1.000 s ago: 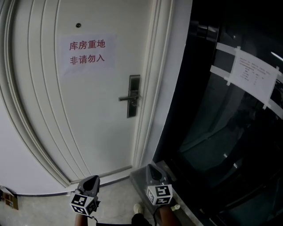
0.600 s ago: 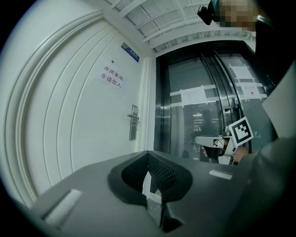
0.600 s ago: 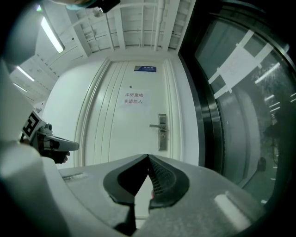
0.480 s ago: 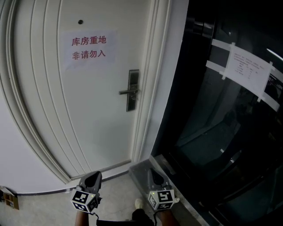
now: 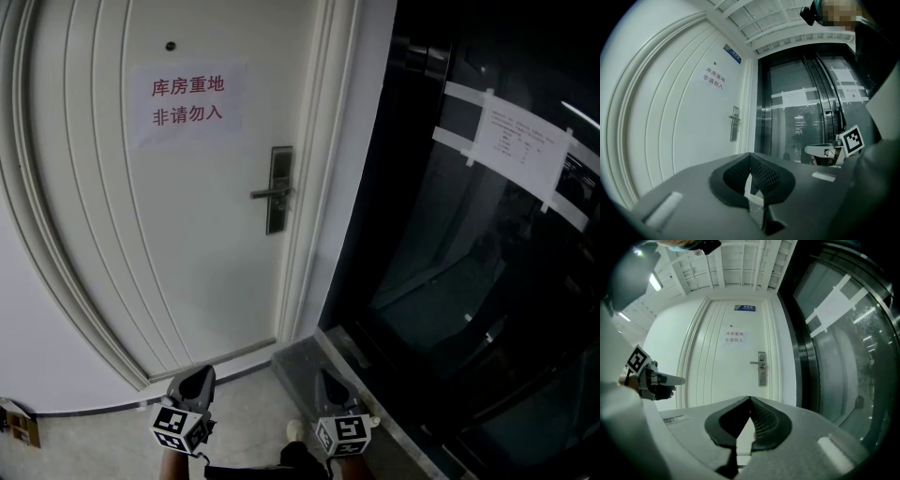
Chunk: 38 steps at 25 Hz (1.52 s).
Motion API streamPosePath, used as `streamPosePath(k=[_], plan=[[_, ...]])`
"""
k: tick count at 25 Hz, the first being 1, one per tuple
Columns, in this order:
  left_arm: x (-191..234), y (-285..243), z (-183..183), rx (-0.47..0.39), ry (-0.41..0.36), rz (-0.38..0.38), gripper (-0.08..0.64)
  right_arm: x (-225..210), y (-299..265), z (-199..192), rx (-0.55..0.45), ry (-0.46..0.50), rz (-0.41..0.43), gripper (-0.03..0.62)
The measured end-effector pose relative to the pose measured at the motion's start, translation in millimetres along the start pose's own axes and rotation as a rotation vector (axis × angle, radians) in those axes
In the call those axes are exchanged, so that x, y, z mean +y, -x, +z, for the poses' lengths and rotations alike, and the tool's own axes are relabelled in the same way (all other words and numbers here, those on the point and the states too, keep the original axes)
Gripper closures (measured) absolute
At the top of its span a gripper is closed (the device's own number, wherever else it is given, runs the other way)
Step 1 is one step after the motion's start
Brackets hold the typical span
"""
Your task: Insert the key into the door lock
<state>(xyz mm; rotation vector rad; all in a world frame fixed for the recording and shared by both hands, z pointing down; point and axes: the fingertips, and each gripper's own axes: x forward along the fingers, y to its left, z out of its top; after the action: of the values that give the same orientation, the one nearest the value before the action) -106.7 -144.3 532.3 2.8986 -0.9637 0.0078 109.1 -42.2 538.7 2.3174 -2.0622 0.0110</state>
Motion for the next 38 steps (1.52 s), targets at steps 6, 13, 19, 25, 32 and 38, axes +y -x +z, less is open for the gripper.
streamPosePath(k=[6,13,19,25,32,38], plan=[[-2.0,-2.1,1.1,-0.007,0.003,-0.010,0.557,0.0,0.2,0.3,-0.009,0.003,0.001,0.592],[1.5,-3.1,0.2,-0.006,0.006,-0.006,0.557,4.5,-3.4,-1.1,-0.001,0.017,0.011,0.592],[4.2,-3.7,-1.1,-0.001,0.003,-0.005,0.557,8.9,-6.6,-1.9,0.001,0.023,0.022,0.592],[4.3,-7.1,0.0,-0.001,0.003,-0.011,0.557,10.2,-7.8,-3.1,0.001,0.020,0.027,0.592],[7.8,-7.5,-1.7,0.002,0.004,-0.007,0.557,10.2,-10.0,-3.5,0.003,0.023,0.026,0.592],[10.6,-8.8,-1.4,0.000,0.004,-0.004,0.557,13.6,-14.0,-4.7,0.007,0.025,0.038,0.592]])
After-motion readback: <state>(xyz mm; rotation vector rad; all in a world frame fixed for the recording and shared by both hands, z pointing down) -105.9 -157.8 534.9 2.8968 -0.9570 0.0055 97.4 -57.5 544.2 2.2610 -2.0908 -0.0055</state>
